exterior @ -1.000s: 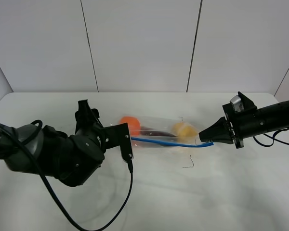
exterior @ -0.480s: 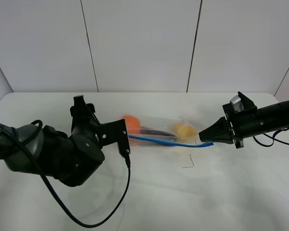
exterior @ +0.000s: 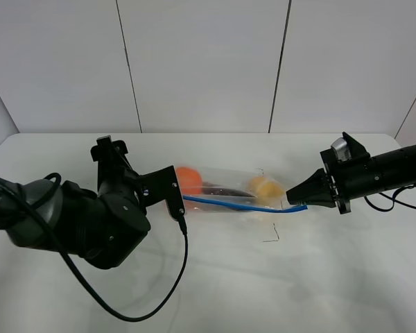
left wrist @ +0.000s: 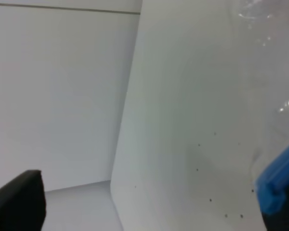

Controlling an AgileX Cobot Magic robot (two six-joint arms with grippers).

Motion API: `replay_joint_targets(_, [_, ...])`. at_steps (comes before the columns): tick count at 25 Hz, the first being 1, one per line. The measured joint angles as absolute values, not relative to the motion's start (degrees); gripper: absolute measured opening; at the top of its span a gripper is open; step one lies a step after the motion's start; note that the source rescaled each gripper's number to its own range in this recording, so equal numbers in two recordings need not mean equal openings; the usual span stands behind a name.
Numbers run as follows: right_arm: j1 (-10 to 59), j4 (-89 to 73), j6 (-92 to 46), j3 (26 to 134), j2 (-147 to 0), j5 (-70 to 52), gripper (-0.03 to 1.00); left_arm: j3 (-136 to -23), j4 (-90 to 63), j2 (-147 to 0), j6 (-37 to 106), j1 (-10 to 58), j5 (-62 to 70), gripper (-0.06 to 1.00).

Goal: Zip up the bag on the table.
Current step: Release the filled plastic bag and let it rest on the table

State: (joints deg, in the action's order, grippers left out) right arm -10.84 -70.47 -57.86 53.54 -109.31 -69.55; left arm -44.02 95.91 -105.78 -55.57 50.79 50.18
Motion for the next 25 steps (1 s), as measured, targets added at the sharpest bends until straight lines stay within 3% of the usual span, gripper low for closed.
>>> replay_joint_targets(10, [-10.8,-70.5,-57.9,53.5,-109.3,-69.5,0.0,-47.7,94.9,-101.3,-54.3,50.8,52.4,1.0])
replay_joint_targets(15, [-10.8,-70.5,-58.1,53.5,-109.3,-69.5,0.0,-54.9,84.3,-95.7,-48.1,49.8,51.3,1.0])
replay_joint_targets(25, [-10.8,-70.4,-58.3,53.5,-109.3,-69.5,0.0,-72.2,59.3,-88.8,-29.2,36.4,47.6,1.0])
